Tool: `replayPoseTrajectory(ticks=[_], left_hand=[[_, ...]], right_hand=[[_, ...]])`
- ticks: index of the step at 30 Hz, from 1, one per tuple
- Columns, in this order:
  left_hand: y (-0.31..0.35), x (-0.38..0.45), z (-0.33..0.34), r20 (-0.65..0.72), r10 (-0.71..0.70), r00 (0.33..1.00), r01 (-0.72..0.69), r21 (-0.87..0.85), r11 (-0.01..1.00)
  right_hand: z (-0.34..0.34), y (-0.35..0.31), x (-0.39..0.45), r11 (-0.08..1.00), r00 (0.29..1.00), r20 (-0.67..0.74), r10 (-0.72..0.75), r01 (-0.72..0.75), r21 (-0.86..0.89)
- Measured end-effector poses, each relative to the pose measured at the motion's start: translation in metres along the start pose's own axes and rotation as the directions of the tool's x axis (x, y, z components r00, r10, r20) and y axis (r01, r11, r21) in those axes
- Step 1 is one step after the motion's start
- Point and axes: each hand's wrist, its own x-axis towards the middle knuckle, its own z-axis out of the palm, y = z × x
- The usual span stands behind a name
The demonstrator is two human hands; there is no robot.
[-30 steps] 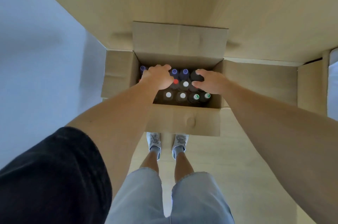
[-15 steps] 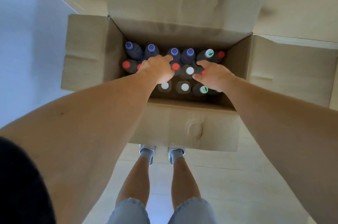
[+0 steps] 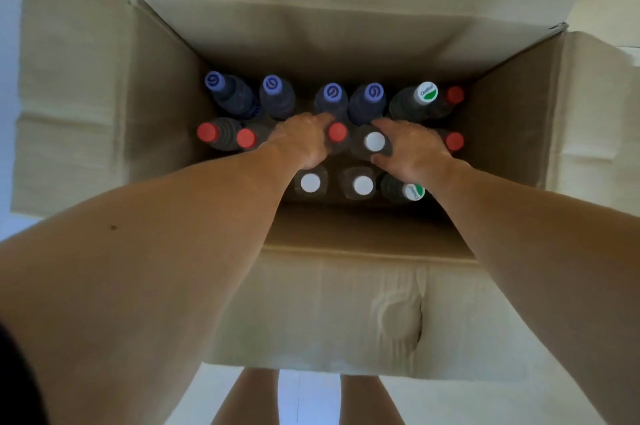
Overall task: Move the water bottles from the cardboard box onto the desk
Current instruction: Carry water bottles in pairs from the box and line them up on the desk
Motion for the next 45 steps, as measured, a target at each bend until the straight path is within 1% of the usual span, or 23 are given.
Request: replayPoseTrajectory(ticks=[4,8,12,16,19,21,23,25,26,28,30,33,35,38,40,43,45], left_hand=[[-0.008,0.023,0.015,-0.033,0.059,0.998,-0.06,-0.034,0.998],[-0.012,0.039,0.029,-0.077,0.092,0.993,-0.094,-0.03,0.995],[-0.018,0.046,0.034,-0.112,0.099,0.989,-0.103,-0.028,0.994],[-0.018,0.043,0.031,-0.135,0.111,0.985,-0.112,-0.002,0.994],[-0.02,0.032,0.022,-0.159,0.092,0.983,-0.105,-0.073,0.992],[-0.02,0.02,0.009,-0.175,0.088,0.981,-0.113,-0.136,0.984],[-0.018,0.008,-0.008,-0.189,0.103,0.977,-0.139,-0.187,0.973],[-0.013,-0.008,-0.029,-0.195,0.099,0.976,-0.149,-0.256,0.955],[-0.01,-0.017,-0.04,-0.203,0.08,0.976,-0.141,-0.308,0.941],[-0.004,-0.03,-0.062,-0.211,0.026,0.977,-0.113,-0.412,0.904],[0.004,-0.047,-0.089,-0.198,-0.005,0.98,-0.094,-0.486,0.869],[0.017,-0.079,-0.128,-0.143,0.043,0.989,-0.122,-0.602,0.789],[0.026,-0.105,-0.153,-0.124,0.075,0.989,-0.14,-0.687,0.713],[0.046,-0.141,-0.183,-0.112,-0.003,0.994,-0.088,-0.8,0.593],[0.066,-0.168,-0.205,-0.12,-0.04,0.992,-0.082,-0.85,0.52],[0.094,-0.206,-0.237,-0.136,-0.049,0.989,-0.105,-0.91,0.401],[0.109,-0.23,-0.26,-0.17,-0.036,0.985,-0.147,-0.926,0.347]], right_hand=[[0.01,0.001,0.022,0.995,1.0,0.003,-0.022,0.022,-0.102],[0.017,-0.003,0.037,0.979,0.999,-0.032,0.027,-0.033,-0.2],[0.021,-0.005,0.045,0.975,0.995,-0.091,0.035,-0.054,-0.217],[0.021,-0.002,0.045,0.987,0.994,-0.112,0.016,-0.034,-0.159],[0.016,-0.002,0.037,0.994,0.99,-0.134,-0.034,0.021,-0.103],[0.006,-0.002,0.027,0.999,0.987,-0.15,-0.051,0.05,-0.012],[-0.008,-0.004,0.015,0.984,0.99,-0.136,-0.021,0.045,0.173],[-0.028,-0.006,-0.001,0.921,0.994,-0.104,0.018,0.024,0.388],[-0.039,-0.007,-0.009,0.885,0.995,-0.099,0.034,0.016,0.465],[-0.063,-0.009,-0.021,0.811,0.995,-0.086,0.048,0.011,0.585],[-0.09,-0.013,-0.037,0.734,0.998,-0.05,0.028,0.013,0.679],[-0.128,-0.018,-0.063,0.596,0.999,0.054,-0.008,-0.039,0.802],[-0.153,-0.023,-0.084,0.5,0.996,0.093,-0.01,-0.076,0.863],[-0.187,-0.035,-0.121,0.359,0.997,0.062,0.035,-0.071,0.931],[-0.211,-0.046,-0.15,0.249,0.996,0.028,0.082,-0.048,0.967],[-0.243,-0.063,-0.189,0.096,0.992,0.006,0.125,-0.018,0.995],[-0.267,-0.076,-0.214,0.03,0.99,-0.005,0.141,0.001,1.0]])
